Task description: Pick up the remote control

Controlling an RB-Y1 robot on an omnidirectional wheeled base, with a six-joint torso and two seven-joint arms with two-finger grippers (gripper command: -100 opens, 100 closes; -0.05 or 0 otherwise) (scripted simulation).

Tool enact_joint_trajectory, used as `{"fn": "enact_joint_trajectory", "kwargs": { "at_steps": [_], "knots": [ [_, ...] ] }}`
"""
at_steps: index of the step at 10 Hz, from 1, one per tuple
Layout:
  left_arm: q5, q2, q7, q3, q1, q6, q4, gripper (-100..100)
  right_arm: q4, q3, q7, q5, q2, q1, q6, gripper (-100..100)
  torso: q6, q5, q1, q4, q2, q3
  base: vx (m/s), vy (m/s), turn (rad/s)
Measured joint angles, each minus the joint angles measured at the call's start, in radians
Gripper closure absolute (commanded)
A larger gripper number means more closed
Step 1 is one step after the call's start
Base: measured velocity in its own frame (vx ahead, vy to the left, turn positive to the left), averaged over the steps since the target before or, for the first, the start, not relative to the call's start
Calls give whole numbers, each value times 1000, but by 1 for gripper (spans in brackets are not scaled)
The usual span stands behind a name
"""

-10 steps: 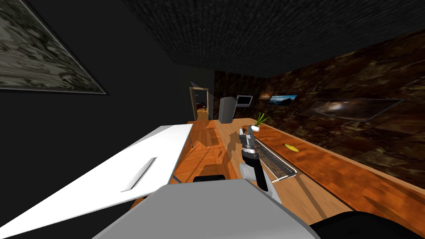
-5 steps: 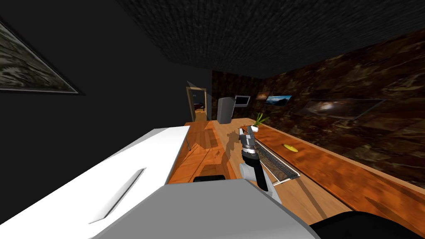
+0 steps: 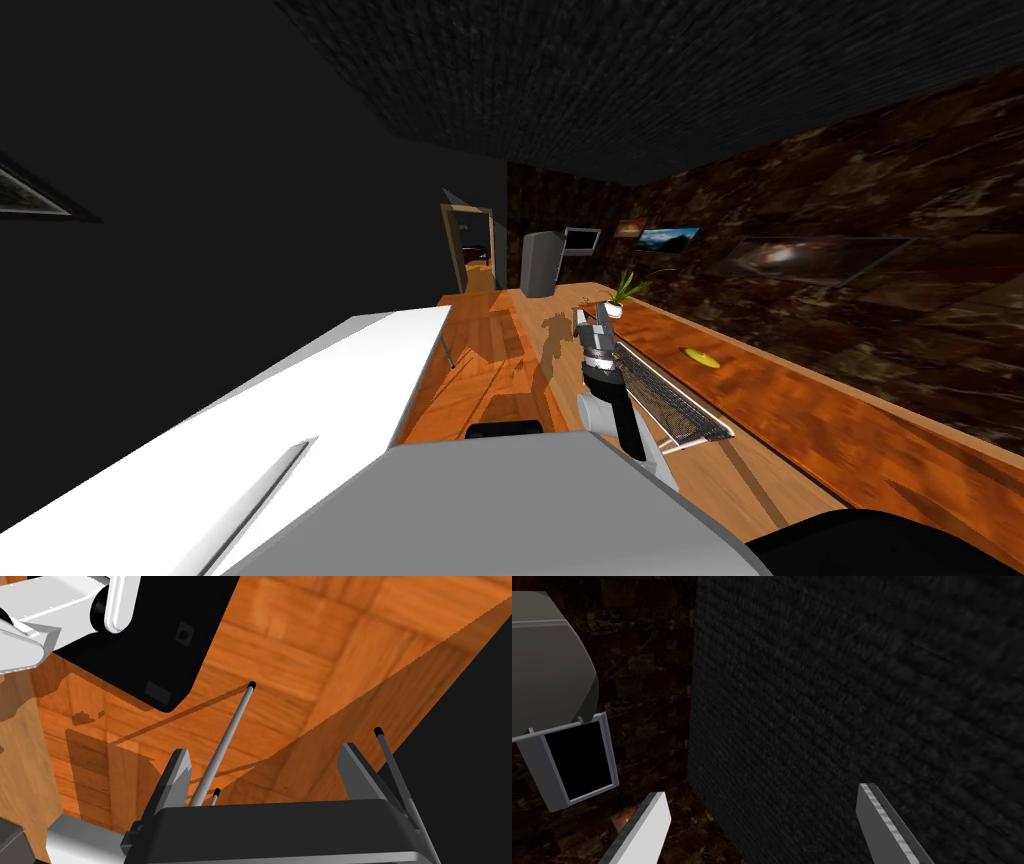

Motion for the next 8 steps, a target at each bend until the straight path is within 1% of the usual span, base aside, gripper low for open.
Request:
{"fn": "enact_joint_trajectory", "kwargs": {
  "at_steps": [1, 2, 3, 4, 6, 7, 8],
  "knots": [
    [5, 20, -3, -21, -12, -2, 32, -100, 0, 0, 0, 0, 0, 0, 0, 0, 0, 0, 1, -2, -7, -4, 270, 19, -139],
    [14, 51, -8, -38, -15, 6, 43, -100, 0, 0, 0, 0, 0, 0, 0, 0, 0, 0, 2, -3, -12, -7, 262, 26, -161],
    [17, 65, -11, -63, -43, -7, 100, -100, 0, 0, 0, 0, 0, 0, 0, 0, 1, 0, 3, -3, -14, -8, 236, 29, -152],
    [17, 69, -16, -88, -76, -27, 166, -100, 0, 0, 0, 0, 0, 0, 0, 0, 0, 1, 3, -3, -13, -8, 142, 19, -34],
    [22, 85, -18, -99, -82, -17, 171, -100, 0, 0, 0, 0, 0, 0, 0, 0, -1, 0, 0, -1, -2, -1, 19, 5, 17],
    [27, 97, -17, -96, -70, 0, 142, -100, 0, 0, 0, 0, 0, 0, 0, 0, -1, 0, 0, 0, 3, 1, -22, 2, 0],
    [30, 104, -17, -93, -62, 13, 115, -100, 0, 0, 0, 0, 0, 0, 0, 0, -1, 0, 0, 1, 5, 3, 103, 12, -150]
  ]
}}
